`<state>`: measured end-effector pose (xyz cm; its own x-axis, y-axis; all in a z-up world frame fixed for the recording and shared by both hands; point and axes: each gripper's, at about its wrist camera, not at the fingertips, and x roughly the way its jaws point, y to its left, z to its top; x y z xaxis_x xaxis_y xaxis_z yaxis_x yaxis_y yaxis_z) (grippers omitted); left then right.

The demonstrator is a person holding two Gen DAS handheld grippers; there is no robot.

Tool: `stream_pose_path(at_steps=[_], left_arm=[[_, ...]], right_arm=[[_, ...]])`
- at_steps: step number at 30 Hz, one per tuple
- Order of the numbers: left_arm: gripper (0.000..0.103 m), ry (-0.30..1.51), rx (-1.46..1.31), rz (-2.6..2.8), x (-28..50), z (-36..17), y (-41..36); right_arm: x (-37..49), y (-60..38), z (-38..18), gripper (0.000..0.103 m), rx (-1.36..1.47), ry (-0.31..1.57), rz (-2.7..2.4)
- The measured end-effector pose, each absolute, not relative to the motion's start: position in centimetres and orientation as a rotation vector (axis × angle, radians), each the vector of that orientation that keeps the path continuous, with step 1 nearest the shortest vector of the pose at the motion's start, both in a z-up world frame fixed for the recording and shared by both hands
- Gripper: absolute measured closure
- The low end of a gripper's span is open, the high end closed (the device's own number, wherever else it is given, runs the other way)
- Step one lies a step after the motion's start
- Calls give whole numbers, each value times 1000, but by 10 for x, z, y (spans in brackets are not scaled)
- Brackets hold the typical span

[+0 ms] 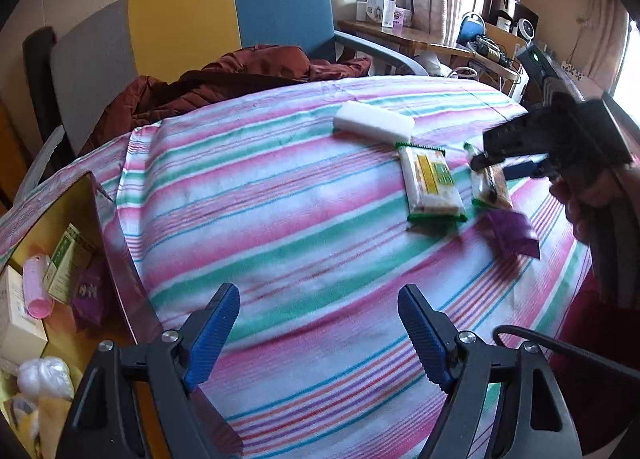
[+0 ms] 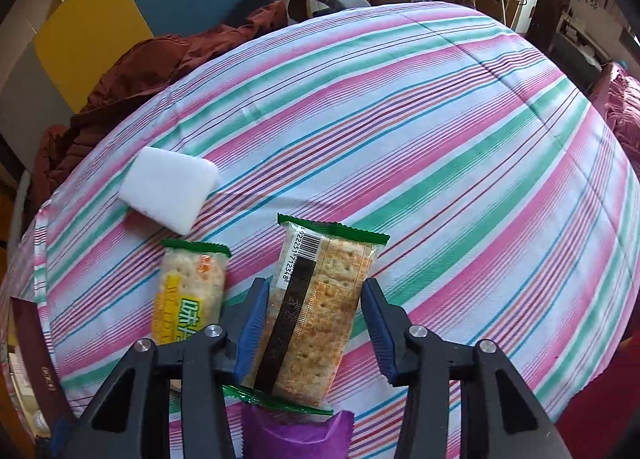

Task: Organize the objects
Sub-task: 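Grasp the large cracker packet with the right tool while the left grasps the white sponge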

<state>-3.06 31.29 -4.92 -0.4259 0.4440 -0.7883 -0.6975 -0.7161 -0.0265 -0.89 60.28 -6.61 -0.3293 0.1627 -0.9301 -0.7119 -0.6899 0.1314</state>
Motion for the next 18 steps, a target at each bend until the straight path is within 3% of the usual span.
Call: stream_pose_path(at_steps=[7, 14, 18], left_arm=[[22, 284, -1150, 2120, -68, -36, 336], [22, 196, -1241, 2061, -113, -31, 384], [22, 126, -1336, 2029, -139, -39, 419]], right_arm=[[-9, 600, -71, 52, -1408, 688, 2023], [-5, 600, -76, 31, -1454, 770, 2024], [-4, 598, -77, 26, -1473, 772, 2033]])
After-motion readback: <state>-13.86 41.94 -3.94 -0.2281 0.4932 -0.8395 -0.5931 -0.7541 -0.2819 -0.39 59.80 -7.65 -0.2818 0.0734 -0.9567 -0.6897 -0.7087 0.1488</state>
